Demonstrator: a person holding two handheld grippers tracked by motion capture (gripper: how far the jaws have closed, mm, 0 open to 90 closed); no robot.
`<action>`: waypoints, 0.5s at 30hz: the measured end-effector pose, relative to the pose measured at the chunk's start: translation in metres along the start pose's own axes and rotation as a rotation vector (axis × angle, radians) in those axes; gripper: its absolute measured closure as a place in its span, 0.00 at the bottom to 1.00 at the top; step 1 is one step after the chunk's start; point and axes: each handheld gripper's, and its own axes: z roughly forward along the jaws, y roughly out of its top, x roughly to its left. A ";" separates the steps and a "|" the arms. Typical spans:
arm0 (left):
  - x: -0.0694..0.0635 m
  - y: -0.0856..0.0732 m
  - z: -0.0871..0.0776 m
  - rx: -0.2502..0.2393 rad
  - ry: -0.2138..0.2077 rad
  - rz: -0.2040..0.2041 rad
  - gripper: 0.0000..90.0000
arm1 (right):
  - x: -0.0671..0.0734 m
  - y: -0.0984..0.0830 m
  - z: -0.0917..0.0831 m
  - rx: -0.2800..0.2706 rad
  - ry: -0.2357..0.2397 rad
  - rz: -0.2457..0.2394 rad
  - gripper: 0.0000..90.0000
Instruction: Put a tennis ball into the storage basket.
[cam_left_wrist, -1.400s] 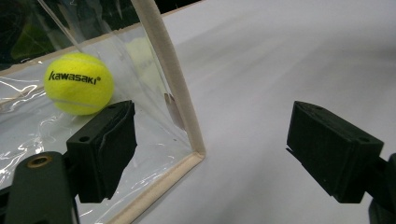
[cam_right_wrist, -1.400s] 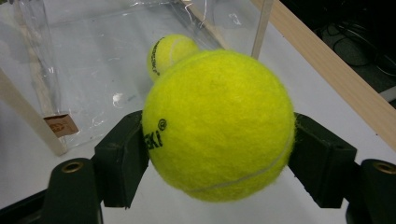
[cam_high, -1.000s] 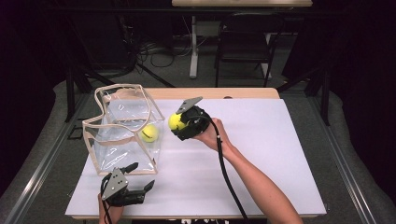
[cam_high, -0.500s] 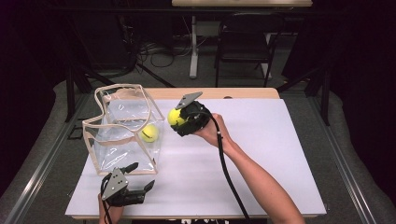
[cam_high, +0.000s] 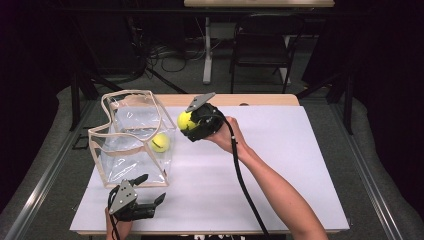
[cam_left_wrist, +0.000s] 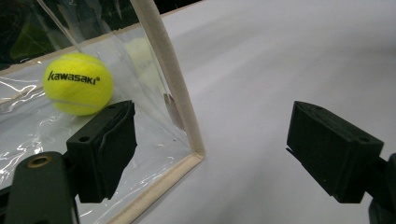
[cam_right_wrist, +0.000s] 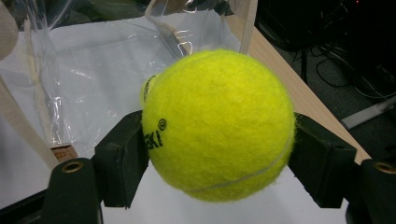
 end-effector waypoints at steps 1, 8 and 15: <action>0.000 0.000 0.000 -0.001 -0.002 0.001 0.18 | 0.000 0.001 0.000 -0.001 0.000 -0.002 0.29; 0.000 0.000 0.000 0.001 0.000 0.000 0.18 | -0.002 0.007 -0.002 -0.007 0.000 -0.011 0.29; 0.000 0.000 0.000 0.000 0.000 0.000 0.18 | -0.004 0.012 -0.004 -0.009 -0.008 -0.013 0.29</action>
